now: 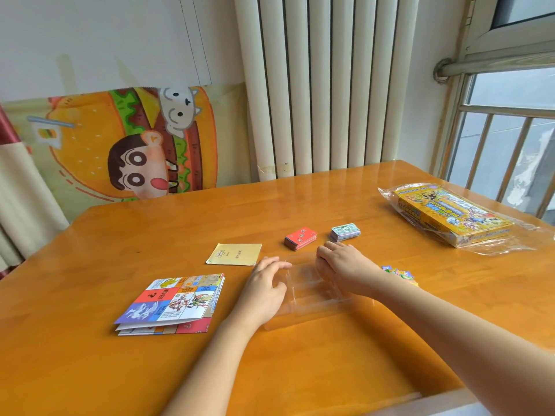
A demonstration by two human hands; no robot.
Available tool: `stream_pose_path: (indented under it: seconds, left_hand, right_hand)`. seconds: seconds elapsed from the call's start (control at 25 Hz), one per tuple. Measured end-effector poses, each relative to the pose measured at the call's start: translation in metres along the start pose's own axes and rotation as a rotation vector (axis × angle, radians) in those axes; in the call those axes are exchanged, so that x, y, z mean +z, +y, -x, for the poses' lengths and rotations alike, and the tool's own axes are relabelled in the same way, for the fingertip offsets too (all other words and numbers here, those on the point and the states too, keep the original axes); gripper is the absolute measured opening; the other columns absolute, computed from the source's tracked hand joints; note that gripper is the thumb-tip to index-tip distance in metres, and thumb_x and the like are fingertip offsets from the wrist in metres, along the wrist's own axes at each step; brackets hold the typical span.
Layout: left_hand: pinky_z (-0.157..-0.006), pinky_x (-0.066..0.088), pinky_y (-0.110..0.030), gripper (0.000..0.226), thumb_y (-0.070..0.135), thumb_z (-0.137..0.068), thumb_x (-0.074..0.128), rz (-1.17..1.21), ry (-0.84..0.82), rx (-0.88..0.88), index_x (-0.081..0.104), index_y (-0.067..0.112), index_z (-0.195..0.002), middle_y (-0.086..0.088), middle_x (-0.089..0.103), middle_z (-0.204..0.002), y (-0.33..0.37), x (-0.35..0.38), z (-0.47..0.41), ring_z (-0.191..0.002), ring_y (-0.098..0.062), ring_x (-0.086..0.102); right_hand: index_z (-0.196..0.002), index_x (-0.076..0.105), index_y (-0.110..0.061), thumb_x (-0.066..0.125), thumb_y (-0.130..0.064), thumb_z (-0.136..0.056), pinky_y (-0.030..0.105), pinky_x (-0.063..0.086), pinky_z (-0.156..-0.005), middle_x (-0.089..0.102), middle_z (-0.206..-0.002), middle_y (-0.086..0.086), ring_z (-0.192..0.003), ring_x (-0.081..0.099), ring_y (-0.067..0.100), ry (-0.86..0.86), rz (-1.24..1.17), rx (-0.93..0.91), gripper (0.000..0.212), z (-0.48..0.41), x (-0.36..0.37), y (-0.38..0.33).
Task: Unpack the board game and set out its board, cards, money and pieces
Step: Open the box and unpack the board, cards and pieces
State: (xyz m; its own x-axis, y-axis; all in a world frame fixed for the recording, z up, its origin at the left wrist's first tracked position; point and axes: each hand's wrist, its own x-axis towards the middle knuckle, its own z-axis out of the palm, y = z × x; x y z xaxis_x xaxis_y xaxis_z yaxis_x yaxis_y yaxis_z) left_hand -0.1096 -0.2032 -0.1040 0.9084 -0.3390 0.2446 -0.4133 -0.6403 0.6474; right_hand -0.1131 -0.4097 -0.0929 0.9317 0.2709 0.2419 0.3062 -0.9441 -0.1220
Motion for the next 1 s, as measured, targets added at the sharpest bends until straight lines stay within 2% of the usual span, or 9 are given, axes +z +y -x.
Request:
stream_pose_path:
  seconds: [0.16, 0.24, 0.32, 0.4, 0.56, 0.68, 0.76, 0.92, 1.0]
  left_hand:
    - [-0.100, 0.013, -0.007, 0.044, -0.001, -0.088, 0.045, 0.023, -0.016, -0.006, 0.058, 0.024, -0.122, 0.005, 0.038, -0.144, 0.001, -0.001, 0.001, -0.137, -0.008, 0.028]
    - [-0.100, 0.013, -0.008, 0.044, 0.000, -0.089, 0.044, 0.030, -0.029, -0.007, 0.058, 0.024, -0.123, 0.007, 0.037, -0.144, 0.001, -0.001, 0.003, -0.137, -0.007, 0.026]
    - [-0.103, 0.014, -0.010, 0.043, 0.000, -0.089, 0.044, 0.034, -0.018, -0.017, 0.058, 0.025, -0.122, 0.007, 0.036, -0.145, 0.001, 0.000, 0.007, -0.139, -0.007, 0.025]
    - [-0.106, 0.015, -0.014, 0.039, 0.001, -0.089, 0.044, 0.034, 0.009, -0.038, 0.060, 0.023, -0.117, 0.007, 0.036, -0.146, 0.002, 0.001, 0.011, -0.140, -0.008, 0.023]
    - [-0.104, 0.016, -0.013, 0.032, 0.002, -0.090, 0.045, 0.032, 0.050, -0.069, 0.065, 0.018, -0.109, 0.006, 0.038, -0.145, 0.005, 0.002, 0.021, -0.138, -0.009, 0.026]
    - [-0.102, 0.021, -0.014, 0.028, 0.005, -0.090, 0.047, 0.029, 0.093, -0.102, 0.066, 0.018, -0.106, 0.006, 0.039, -0.145, 0.005, 0.001, 0.028, -0.135, -0.010, 0.032]
    - [-0.102, 0.025, -0.017, 0.026, 0.007, -0.091, 0.048, 0.012, 0.133, -0.135, 0.066, 0.017, -0.106, 0.005, 0.039, -0.144, 0.003, -0.001, 0.031, -0.133, -0.011, 0.035]
    - [-0.105, 0.028, -0.024, 0.024, 0.014, -0.092, 0.048, -0.066, 0.193, -0.204, 0.065, 0.016, -0.107, 0.004, 0.039, -0.144, 0.002, -0.003, 0.035, -0.132, -0.014, 0.035]
    - [-0.106, 0.030, -0.027, 0.024, 0.016, -0.091, 0.048, -0.105, 0.231, -0.247, 0.065, 0.014, -0.108, 0.002, 0.041, -0.143, 0.004, -0.002, 0.034, -0.132, -0.016, 0.035]
  right_hand:
    - [-0.081, 0.048, -0.012, 0.035, -0.030, -0.102, 0.036, 0.030, -0.064, 0.063, -0.090, 0.013, -0.085, 0.057, 0.034, -0.037, -0.014, 0.034, 0.030, -0.009, -0.004, -0.001]
    - [-0.076, 0.053, -0.013, 0.038, -0.036, -0.100, 0.032, 0.030, -0.057, 0.065, -0.083, 0.013, -0.080, 0.059, 0.033, -0.011, 0.046, 0.108, 0.036, -0.013, -0.005, -0.005]
    - [-0.075, 0.059, -0.012, 0.041, -0.041, -0.098, 0.029, 0.027, -0.051, 0.061, -0.076, 0.012, -0.073, 0.056, 0.030, -0.002, 0.140, 0.164, 0.041, -0.017, -0.007, -0.008]
    - [-0.073, 0.054, -0.013, 0.044, -0.043, -0.097, 0.028, 0.025, -0.047, 0.054, -0.072, 0.009, -0.068, 0.050, 0.026, -0.007, 0.141, 0.199, 0.039, -0.019, -0.009, -0.012]
    - [-0.069, 0.052, -0.012, 0.052, -0.039, -0.093, 0.028, 0.031, -0.055, 0.054, -0.072, 0.009, -0.068, 0.049, 0.025, 0.035, -0.013, 0.248, 0.036, -0.014, -0.010, -0.013]
    - [-0.061, 0.060, -0.016, 0.057, -0.033, -0.090, 0.031, 0.036, -0.057, 0.063, -0.067, 0.010, -0.067, 0.057, 0.025, 0.221, -0.308, 0.363, 0.034, -0.001, -0.015, -0.006]
    - [-0.057, 0.060, -0.019, 0.058, -0.032, -0.089, 0.031, 0.037, -0.058, 0.064, -0.063, 0.008, -0.066, 0.058, 0.025, 0.316, -0.383, 0.439, 0.034, 0.016, -0.023, 0.003]
    - [-0.063, 0.061, -0.016, 0.057, -0.036, -0.091, 0.032, 0.041, -0.058, 0.060, -0.063, 0.008, -0.066, 0.057, 0.029, 0.257, -0.189, 0.493, 0.034, 0.065, -0.034, 0.008]
    - [-0.067, 0.053, -0.017, 0.052, -0.040, -0.093, 0.030, 0.035, -0.056, 0.053, -0.064, 0.005, -0.066, 0.050, 0.028, 0.159, -0.033, 0.463, 0.035, 0.083, -0.031, 0.001]
